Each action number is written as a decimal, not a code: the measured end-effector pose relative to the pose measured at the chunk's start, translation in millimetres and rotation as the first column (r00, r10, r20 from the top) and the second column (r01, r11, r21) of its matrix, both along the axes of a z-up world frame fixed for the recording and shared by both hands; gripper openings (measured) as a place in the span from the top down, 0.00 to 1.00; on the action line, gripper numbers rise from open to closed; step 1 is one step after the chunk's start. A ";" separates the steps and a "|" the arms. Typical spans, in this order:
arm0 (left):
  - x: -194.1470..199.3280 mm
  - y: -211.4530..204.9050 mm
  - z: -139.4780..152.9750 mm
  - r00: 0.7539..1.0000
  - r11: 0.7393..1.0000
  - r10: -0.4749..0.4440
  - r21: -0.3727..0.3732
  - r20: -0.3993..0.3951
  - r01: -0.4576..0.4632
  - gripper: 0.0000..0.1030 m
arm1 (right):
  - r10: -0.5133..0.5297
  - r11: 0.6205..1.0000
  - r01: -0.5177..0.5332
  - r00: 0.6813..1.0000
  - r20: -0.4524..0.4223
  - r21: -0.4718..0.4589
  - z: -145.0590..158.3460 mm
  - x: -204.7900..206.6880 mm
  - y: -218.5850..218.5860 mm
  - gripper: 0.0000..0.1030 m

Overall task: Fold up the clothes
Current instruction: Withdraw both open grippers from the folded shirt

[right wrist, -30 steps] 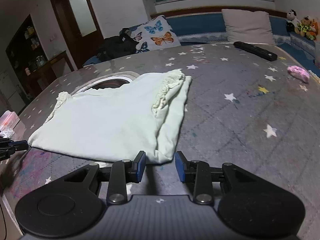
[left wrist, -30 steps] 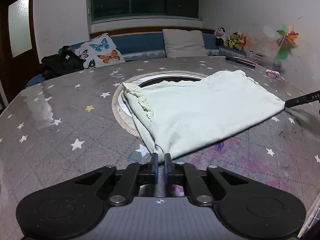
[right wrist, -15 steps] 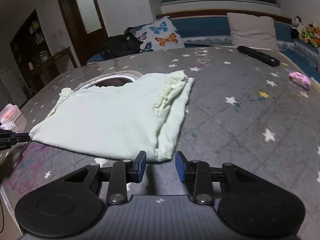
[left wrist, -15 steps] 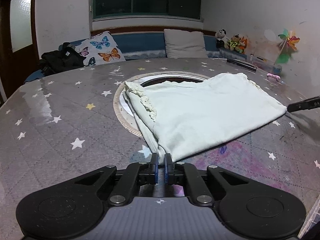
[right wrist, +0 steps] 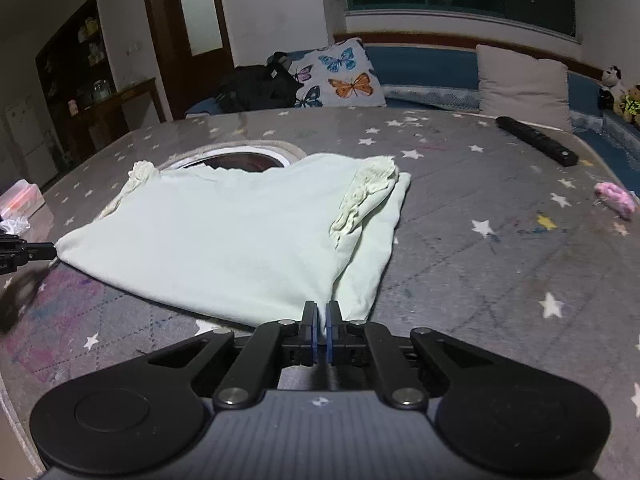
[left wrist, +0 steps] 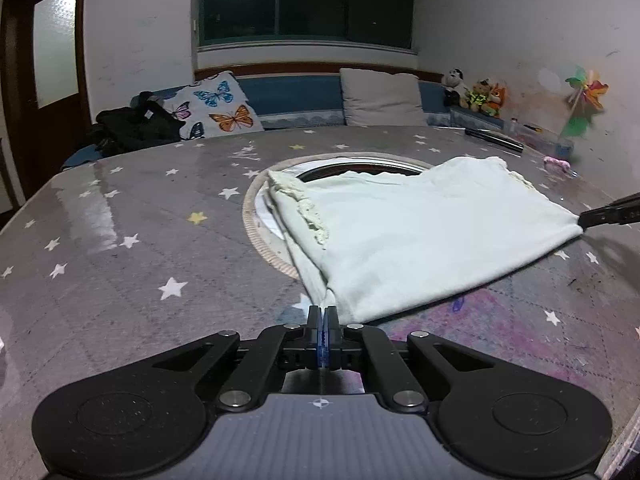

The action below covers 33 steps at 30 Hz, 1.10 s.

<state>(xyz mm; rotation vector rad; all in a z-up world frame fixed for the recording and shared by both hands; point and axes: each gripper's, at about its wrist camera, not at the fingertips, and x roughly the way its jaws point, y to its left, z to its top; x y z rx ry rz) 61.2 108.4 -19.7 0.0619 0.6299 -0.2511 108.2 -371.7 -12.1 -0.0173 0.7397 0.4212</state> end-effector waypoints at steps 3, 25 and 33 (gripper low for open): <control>-0.3 3.4 -2.5 1.000 1.000 0.020 -0.003 -0.013 -0.020 1.00 | -0.015 1.000 0.015 1.000 -0.020 -0.014 -4.4 -1.8 -2.6 0.97; 2.8 -7.8 1.3 1.000 0.997 -0.005 -0.078 -0.007 0.004 0.94 | -0.024 0.999 0.026 0.999 -0.044 0.031 -4.1 3.7 -5.7 0.98; -31.5 -13.5 14.5 0.999 0.996 -0.040 -0.083 -0.028 0.037 0.94 | 0.000 1.000 -0.001 0.998 -0.064 -0.014 5.4 -21.4 -10.8 0.99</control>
